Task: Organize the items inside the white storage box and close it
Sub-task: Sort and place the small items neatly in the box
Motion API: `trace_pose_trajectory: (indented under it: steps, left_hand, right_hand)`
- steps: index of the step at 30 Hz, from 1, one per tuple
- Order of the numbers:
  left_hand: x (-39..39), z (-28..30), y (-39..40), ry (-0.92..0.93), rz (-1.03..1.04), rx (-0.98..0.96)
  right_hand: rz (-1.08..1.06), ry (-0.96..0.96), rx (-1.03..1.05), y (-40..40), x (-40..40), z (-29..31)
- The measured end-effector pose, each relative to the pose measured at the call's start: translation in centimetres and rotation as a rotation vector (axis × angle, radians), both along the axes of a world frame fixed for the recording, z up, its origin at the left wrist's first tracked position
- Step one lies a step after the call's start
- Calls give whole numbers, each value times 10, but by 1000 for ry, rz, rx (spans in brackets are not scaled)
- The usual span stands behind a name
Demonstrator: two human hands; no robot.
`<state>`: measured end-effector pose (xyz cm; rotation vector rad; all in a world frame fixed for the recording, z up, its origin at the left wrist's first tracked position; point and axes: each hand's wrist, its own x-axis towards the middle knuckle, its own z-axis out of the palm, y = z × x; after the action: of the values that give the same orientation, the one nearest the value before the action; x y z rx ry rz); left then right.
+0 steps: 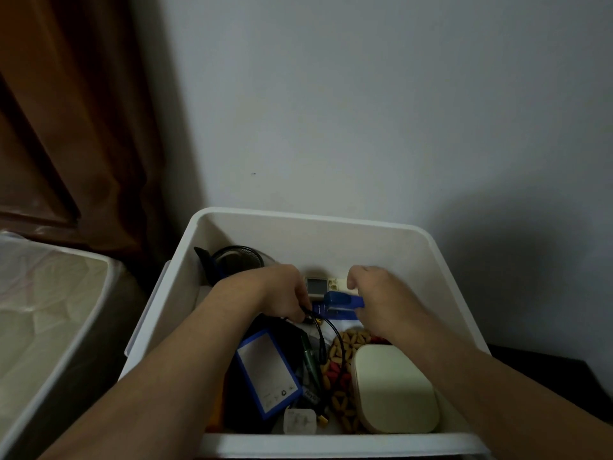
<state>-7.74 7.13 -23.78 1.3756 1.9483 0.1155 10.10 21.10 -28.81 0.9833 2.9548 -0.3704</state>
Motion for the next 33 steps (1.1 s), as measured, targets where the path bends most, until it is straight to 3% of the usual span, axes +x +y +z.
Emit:
trace_pose_trajectory:
  steps: [2, 6, 8, 18, 25, 28, 31, 33]
  left_hand:
    - [-1, -2, 0, -4, 0, -3]
    - [2, -9, 2, 0, 3, -4]
    - [5, -10, 5, -2, 15, 0]
    - [25, -13, 15, -54, -21, 2]
    - [27, -12, 15, -76, -17, 9]
    - [24, -6, 13, -46, 37, 195]
    - [17, 13, 4, -120, 314, 627]
    - [8, 25, -6, -29, 450, 838]
  right_hand:
    - [-35, 89, -21, 3, 2, 5]
    - [-116, 542, 64, 19, 12, 37]
    - [-143, 666, 101, 21, 15, 48]
    - [17, 550, -27, 10, 11, 41]
    - [-89, 747, -17, 18, 9, 42]
    - [-112, 742, -20, 19, 7, 41]
    - [-107, 712, -55, 18, 6, 41]
    - [-63, 673, -95, 14, 6, 40]
